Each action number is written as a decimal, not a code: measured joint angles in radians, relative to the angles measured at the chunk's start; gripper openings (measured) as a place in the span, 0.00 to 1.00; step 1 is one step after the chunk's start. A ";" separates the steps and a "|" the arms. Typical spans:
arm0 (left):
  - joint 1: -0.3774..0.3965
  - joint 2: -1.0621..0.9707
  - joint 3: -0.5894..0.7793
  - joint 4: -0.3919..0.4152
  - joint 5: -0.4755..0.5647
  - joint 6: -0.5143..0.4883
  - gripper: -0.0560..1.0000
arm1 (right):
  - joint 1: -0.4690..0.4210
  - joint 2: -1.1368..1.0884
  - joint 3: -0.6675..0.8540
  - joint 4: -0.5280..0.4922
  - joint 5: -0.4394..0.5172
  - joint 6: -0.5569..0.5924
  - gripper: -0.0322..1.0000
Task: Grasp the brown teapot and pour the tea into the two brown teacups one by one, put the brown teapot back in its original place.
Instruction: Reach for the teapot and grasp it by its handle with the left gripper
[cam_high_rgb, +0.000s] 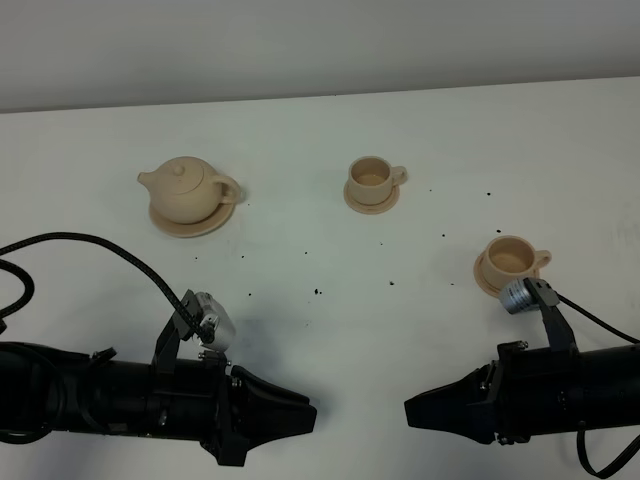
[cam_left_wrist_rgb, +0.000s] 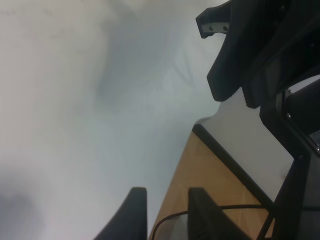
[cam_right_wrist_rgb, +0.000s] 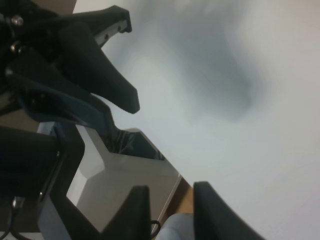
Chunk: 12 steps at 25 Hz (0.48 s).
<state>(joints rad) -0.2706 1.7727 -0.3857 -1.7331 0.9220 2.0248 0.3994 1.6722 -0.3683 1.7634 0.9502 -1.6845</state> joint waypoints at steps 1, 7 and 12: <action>0.000 0.000 0.000 0.000 0.000 0.000 0.29 | 0.000 0.000 0.000 0.000 0.000 0.000 0.27; 0.000 0.000 0.000 0.000 0.000 0.002 0.29 | 0.000 0.000 0.000 0.000 0.000 0.000 0.27; 0.000 0.000 0.000 0.000 0.000 0.002 0.29 | 0.000 0.000 0.000 0.000 0.000 0.000 0.27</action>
<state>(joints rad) -0.2706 1.7727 -0.3857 -1.7331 0.9220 2.0268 0.3994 1.6722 -0.3683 1.7634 0.9502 -1.6849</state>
